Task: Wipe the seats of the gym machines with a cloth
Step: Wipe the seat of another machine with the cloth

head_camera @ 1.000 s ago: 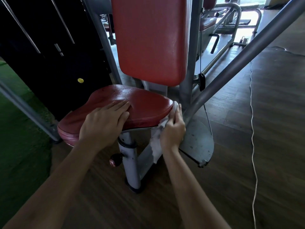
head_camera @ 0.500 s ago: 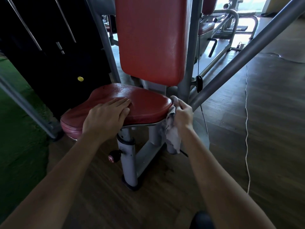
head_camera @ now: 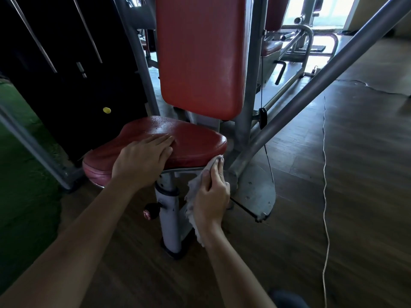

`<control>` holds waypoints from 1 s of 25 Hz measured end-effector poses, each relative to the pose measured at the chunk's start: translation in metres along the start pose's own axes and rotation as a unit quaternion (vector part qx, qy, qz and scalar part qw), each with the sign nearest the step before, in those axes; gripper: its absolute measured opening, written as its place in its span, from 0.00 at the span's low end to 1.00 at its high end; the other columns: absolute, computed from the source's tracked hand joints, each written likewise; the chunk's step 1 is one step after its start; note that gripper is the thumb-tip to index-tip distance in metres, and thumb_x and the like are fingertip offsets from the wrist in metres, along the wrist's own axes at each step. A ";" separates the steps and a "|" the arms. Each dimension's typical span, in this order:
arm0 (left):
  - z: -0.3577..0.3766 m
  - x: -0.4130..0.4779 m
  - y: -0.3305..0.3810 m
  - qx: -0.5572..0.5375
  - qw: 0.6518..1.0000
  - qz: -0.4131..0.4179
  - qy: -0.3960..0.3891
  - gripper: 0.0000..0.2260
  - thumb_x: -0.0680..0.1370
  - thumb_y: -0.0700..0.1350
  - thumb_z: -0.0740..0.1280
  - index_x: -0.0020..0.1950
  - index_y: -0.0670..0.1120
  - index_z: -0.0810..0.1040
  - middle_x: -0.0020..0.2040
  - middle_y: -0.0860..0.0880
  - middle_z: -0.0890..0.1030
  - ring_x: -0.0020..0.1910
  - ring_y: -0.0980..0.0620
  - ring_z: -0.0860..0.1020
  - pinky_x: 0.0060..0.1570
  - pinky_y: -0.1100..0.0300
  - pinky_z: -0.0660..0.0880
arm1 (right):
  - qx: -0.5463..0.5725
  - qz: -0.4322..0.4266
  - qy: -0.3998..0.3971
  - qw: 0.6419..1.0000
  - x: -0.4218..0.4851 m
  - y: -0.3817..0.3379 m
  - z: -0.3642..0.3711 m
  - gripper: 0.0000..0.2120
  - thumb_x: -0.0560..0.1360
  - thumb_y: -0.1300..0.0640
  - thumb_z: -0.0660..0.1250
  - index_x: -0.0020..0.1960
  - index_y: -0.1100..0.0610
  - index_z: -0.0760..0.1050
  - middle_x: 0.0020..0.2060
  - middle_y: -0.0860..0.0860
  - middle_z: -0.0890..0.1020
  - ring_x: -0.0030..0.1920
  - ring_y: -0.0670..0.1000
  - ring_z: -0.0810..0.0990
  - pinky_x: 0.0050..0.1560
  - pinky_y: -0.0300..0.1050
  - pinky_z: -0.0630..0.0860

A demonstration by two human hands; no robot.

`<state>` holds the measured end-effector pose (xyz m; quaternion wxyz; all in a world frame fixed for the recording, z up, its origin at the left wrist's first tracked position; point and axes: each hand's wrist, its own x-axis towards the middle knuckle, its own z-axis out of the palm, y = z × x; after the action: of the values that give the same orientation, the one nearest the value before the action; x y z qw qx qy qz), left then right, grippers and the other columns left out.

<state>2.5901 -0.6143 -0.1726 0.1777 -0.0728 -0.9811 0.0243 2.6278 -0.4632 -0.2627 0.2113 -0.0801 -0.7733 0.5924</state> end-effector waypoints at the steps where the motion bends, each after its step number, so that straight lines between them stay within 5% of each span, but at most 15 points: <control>1: 0.001 0.001 -0.001 0.002 1.000 0.004 0.001 0.20 0.85 0.54 0.53 0.76 0.54 0.69 0.75 0.55 0.71 0.74 0.53 0.68 0.65 0.52 0.70 | -0.017 -0.001 -0.003 1.000 0.004 0.000 0.000 0.23 0.84 0.53 0.58 0.78 0.49 0.60 0.77 0.40 0.62 0.53 0.40 0.68 0.52 0.18 0.61; 6: 0.004 0.001 -0.002 0.007 1.000 0.014 -0.001 0.20 0.85 0.53 0.54 0.76 0.52 0.70 0.74 0.53 0.72 0.74 0.52 0.69 0.66 0.50 0.71 | -0.046 0.042 0.043 0.997 0.039 -0.006 0.000 0.22 0.86 0.54 0.55 0.79 0.52 0.63 0.77 0.44 0.64 0.59 0.49 0.74 0.51 0.21 0.58; 11: 0.004 0.000 -0.001 0.011 1.000 0.017 0.008 0.19 0.85 0.52 0.55 0.75 0.51 0.71 0.74 0.53 0.73 0.73 0.52 0.70 0.65 0.50 0.71 | -0.073 -0.011 0.003 0.997 -0.005 -0.012 0.008 0.23 0.86 0.52 0.55 0.80 0.52 0.59 0.79 0.44 0.60 0.59 0.43 0.68 0.55 0.26 0.61; 15: 0.003 0.001 -0.002 0.020 1.000 0.018 0.002 0.20 0.85 0.53 0.53 0.76 0.52 0.69 0.75 0.53 0.71 0.74 0.52 0.69 0.66 0.52 0.70 | -0.080 0.027 0.051 0.995 0.027 -0.014 0.006 0.22 0.85 0.56 0.56 0.78 0.55 0.63 0.78 0.46 0.64 0.59 0.50 0.73 0.50 0.17 0.59; 19: 0.002 0.002 -0.002 0.013 1.000 0.016 -0.005 0.21 0.85 0.54 0.52 0.77 0.53 0.68 0.75 0.55 0.70 0.75 0.53 0.67 0.67 0.51 0.68 | -0.099 -0.027 0.021 0.994 -0.008 -0.013 0.011 0.22 0.86 0.53 0.54 0.79 0.52 0.61 0.78 0.44 0.61 0.56 0.43 0.67 0.56 0.30 0.62; 25: 0.002 0.003 -0.003 -0.007 1.000 0.012 -0.021 0.21 0.85 0.55 0.49 0.78 0.55 0.65 0.77 0.57 0.66 0.77 0.54 0.64 0.71 0.53 0.64 | -0.110 -0.007 0.039 0.993 0.029 -0.010 0.000 0.21 0.86 0.53 0.54 0.78 0.52 0.65 0.77 0.44 0.64 0.59 0.49 0.73 0.55 0.32 0.68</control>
<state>2.5867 -0.6170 -0.1730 0.1564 -0.0853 -0.9838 0.0212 2.6034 -0.4552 -0.2467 0.2355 -0.1208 -0.8252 0.4990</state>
